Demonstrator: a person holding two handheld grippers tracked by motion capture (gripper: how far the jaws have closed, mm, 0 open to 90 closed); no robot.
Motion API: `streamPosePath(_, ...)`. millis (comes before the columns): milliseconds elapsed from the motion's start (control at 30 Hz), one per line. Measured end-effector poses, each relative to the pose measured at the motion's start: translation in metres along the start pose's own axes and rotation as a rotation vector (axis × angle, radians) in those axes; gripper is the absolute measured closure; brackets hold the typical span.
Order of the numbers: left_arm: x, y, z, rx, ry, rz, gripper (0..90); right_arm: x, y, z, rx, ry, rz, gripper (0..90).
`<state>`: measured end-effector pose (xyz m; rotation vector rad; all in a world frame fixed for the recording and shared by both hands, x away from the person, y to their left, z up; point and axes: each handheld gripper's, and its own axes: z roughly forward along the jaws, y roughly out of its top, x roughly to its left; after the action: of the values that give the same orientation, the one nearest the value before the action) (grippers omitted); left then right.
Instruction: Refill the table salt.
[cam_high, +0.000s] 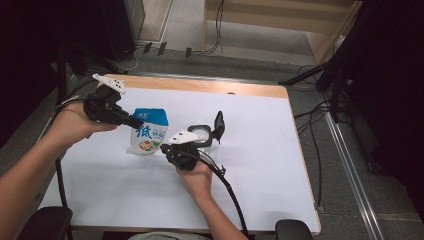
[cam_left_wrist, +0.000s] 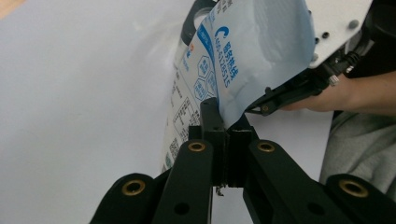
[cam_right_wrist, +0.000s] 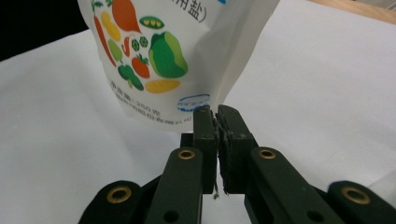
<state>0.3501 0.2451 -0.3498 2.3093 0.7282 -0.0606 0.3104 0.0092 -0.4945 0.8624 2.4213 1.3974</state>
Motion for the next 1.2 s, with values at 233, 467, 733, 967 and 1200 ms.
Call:
streamPosePath(233,-0.011,0.014,-0.009,0.021,0.038,0.008,90.0,-0.003,-0.002,0.0,-0.02,-0.027,0.002,87.7)
streamPosePath(467,-0.018,0.028,-0.011,0.025,0.04,-0.037,90.0,-0.001,-0.002,0.003,-0.047,-0.073,-0.021,86.2)
streamPosePath(733,-0.025,0.044,-0.003,0.059,0.028,-0.034,90.0,-0.001,-0.002,0.008,-0.054,-0.067,0.01,86.8)
streamPosePath(967,-0.026,0.057,0.01,0.068,-0.001,-0.045,90.0,-0.001,-0.002,0.009,-0.06,-0.033,0.044,87.0)
streamPosePath(1200,-0.024,0.065,0.018,0.05,-0.025,-0.055,90.0,-0.004,-0.007,0.006,-0.073,-0.019,0.06,88.7)
